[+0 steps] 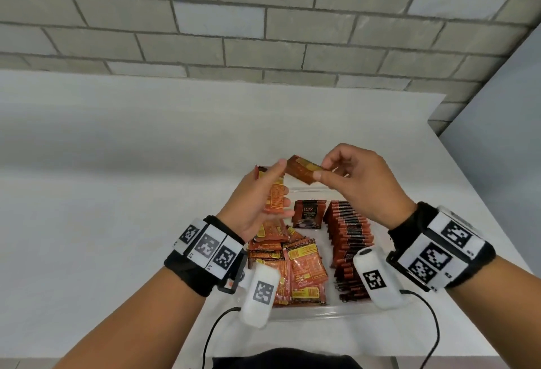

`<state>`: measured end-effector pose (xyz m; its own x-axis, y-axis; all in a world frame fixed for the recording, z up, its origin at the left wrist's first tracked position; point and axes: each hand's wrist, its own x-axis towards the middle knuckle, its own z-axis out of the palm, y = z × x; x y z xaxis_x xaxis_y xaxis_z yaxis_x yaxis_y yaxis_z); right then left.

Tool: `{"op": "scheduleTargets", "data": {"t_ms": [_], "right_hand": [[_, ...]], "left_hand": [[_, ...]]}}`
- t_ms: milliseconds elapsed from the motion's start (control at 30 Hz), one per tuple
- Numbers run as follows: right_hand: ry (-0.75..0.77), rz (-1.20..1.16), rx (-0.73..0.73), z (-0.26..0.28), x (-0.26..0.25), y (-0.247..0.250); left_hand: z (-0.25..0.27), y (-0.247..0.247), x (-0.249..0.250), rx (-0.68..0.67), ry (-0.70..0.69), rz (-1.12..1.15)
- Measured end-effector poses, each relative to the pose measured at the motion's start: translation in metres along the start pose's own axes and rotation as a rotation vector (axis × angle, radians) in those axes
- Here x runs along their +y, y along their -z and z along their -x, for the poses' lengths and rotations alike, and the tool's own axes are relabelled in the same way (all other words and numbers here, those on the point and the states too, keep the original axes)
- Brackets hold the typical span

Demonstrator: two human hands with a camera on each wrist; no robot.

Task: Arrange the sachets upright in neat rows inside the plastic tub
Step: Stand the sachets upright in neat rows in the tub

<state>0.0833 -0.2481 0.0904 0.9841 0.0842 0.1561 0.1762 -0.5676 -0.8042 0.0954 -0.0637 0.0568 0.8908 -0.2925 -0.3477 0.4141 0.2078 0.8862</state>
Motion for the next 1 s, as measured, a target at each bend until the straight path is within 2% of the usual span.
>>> {"op": "scheduleTargets", "data": {"t_ms": [67,167,267,467,667,833,1000], "right_hand": [[0.094,0.082,0.064,0.005,0.000,0.000],[0.199,0.199,-0.094,0.015,0.007,-0.008],[0.152,0.214,-0.244,0.016,0.009,-0.008],[0.143,0.341,-0.101,0.005,0.010,-0.001],[0.029,0.357,-0.279,-0.009,0.000,0.000],[-0.037,0.383,-0.355,-0.012,0.007,0.006],[-0.114,0.644,-0.461,-0.007,0.021,-0.009]], "left_hand": [[0.000,0.000,-0.001,0.023,0.052,0.125],[0.002,-0.002,-0.003,-0.065,0.009,0.179],[0.000,-0.001,-0.005,-0.012,-0.080,0.091],[-0.001,0.000,-0.007,-0.004,-0.089,0.005],[-0.004,-0.004,-0.009,0.014,-0.108,-0.126],[-0.007,0.005,-0.003,0.118,-0.020,-0.149],[-0.009,0.015,0.001,0.124,0.065,-0.108]]}}
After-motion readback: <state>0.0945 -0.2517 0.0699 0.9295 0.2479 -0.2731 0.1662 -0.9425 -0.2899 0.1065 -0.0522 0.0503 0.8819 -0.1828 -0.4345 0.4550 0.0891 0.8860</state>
